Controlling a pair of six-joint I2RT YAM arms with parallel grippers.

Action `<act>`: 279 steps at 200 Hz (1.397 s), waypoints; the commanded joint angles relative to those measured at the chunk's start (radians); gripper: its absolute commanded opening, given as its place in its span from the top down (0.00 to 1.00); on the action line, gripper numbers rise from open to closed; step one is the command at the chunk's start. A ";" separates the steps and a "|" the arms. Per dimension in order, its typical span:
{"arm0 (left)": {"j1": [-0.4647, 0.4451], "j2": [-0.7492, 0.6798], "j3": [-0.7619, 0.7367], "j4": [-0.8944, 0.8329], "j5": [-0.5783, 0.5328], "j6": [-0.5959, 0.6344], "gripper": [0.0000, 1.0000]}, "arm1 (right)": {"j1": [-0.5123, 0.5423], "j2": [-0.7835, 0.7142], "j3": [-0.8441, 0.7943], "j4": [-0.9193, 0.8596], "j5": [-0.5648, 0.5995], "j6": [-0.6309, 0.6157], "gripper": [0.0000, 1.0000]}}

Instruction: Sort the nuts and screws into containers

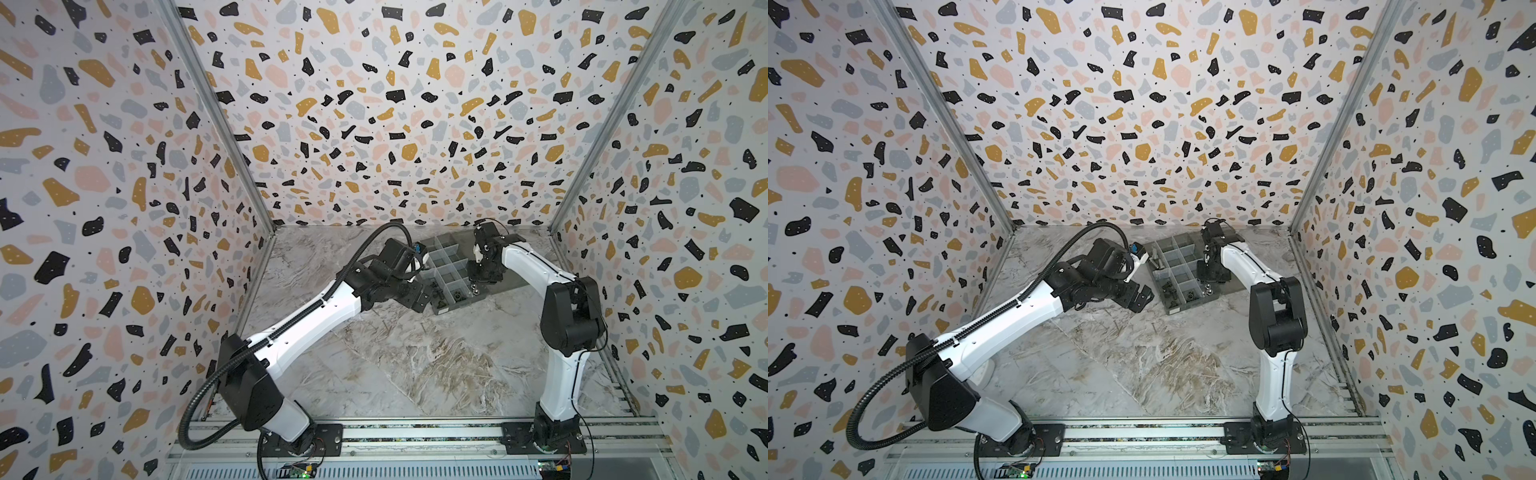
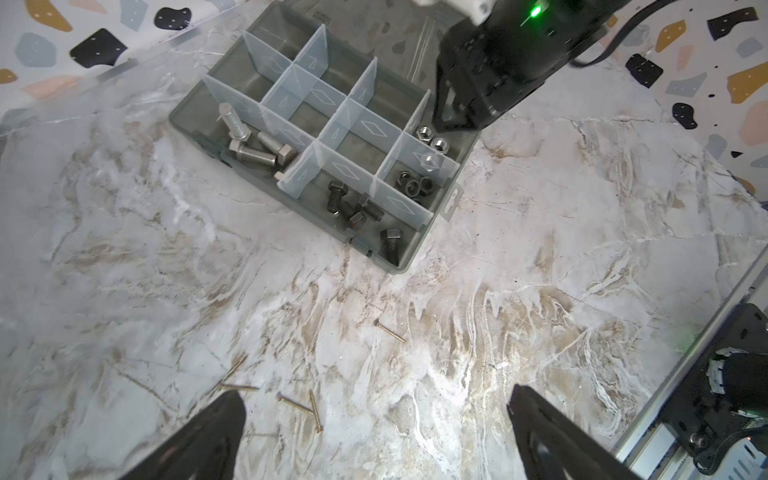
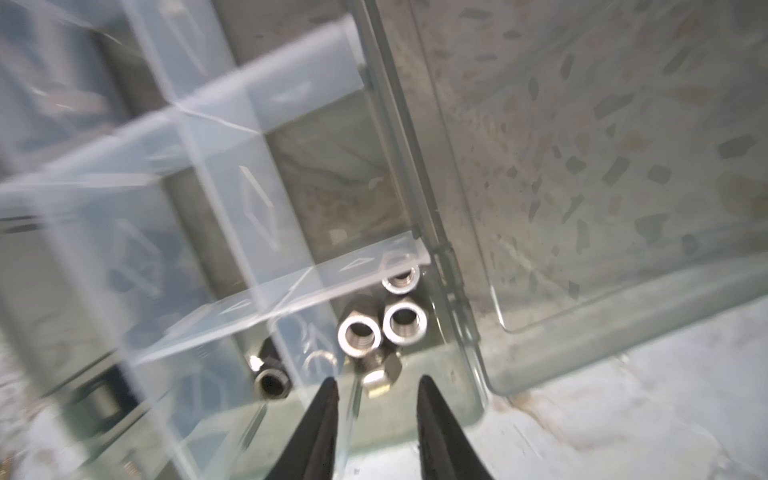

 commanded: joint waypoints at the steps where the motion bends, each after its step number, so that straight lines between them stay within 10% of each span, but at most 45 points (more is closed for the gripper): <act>1: 0.022 -0.051 -0.041 -0.002 -0.039 -0.008 0.00 | 0.021 -0.109 0.047 -0.067 0.000 -0.017 0.65; 61: 0.085 -0.139 -0.178 0.042 -0.079 -0.081 0.00 | 0.138 -0.212 -0.055 -0.055 -0.061 -0.025 0.65; 153: 0.086 -0.084 -0.129 0.068 -0.102 -0.169 0.00 | 0.036 -0.145 -0.220 0.101 -0.063 -0.069 0.65; 279: 0.171 0.037 -0.082 0.074 0.034 -0.028 0.00 | 0.023 0.026 -0.168 0.070 -0.060 -0.027 0.71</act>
